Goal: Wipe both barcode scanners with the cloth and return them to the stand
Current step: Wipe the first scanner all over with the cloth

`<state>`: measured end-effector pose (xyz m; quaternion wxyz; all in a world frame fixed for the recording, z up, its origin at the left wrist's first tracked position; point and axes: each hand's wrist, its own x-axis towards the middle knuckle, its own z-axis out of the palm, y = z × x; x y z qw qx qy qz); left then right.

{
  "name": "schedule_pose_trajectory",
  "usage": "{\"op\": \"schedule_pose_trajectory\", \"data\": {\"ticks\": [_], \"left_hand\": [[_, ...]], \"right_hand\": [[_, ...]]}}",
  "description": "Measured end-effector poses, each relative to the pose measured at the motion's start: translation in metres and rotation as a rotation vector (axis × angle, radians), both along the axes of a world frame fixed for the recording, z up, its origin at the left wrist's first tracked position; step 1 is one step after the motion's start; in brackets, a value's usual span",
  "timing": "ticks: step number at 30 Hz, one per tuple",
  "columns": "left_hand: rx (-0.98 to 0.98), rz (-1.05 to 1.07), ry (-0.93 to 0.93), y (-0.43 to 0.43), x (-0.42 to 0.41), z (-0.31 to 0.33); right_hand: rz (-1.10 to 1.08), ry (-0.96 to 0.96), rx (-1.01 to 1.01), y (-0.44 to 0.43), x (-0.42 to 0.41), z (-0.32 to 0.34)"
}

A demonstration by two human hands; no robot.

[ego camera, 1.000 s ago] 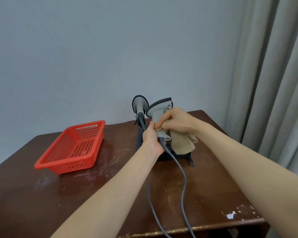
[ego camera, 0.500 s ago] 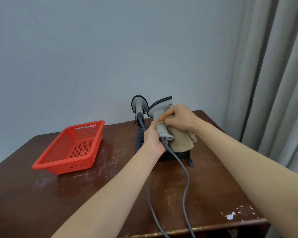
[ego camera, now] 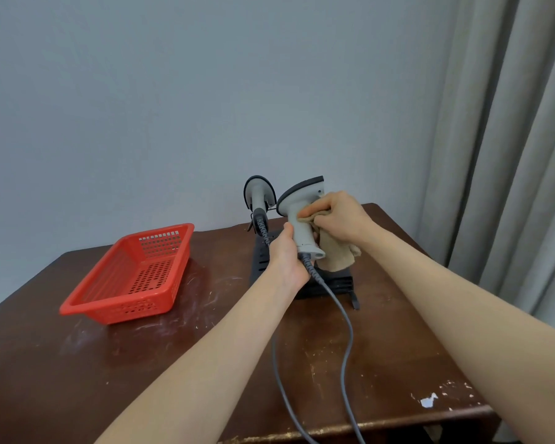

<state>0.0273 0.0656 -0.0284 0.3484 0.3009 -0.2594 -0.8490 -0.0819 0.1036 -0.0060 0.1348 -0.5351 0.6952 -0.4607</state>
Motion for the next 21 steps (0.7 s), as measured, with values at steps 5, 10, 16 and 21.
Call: {"op": "schedule_pose_trajectory", "data": {"ticks": [5,10,16,21], "left_hand": [[-0.082,0.073,-0.035,-0.014,0.006,-0.003],[-0.093,0.075,-0.022,-0.019,0.009,-0.003],[-0.118,0.012,-0.028,-0.005,0.003,-0.002],[-0.092,0.012,0.022,-0.004,0.001,-0.001]], "right_hand": [[0.117,0.171,0.308,0.016,-0.01,0.007],[-0.245,0.176,0.077,0.01,-0.021,0.006],[-0.144,0.247,-0.115,-0.005,-0.001,0.014],[0.125,0.26,0.056,0.003,0.011,0.013]]}}
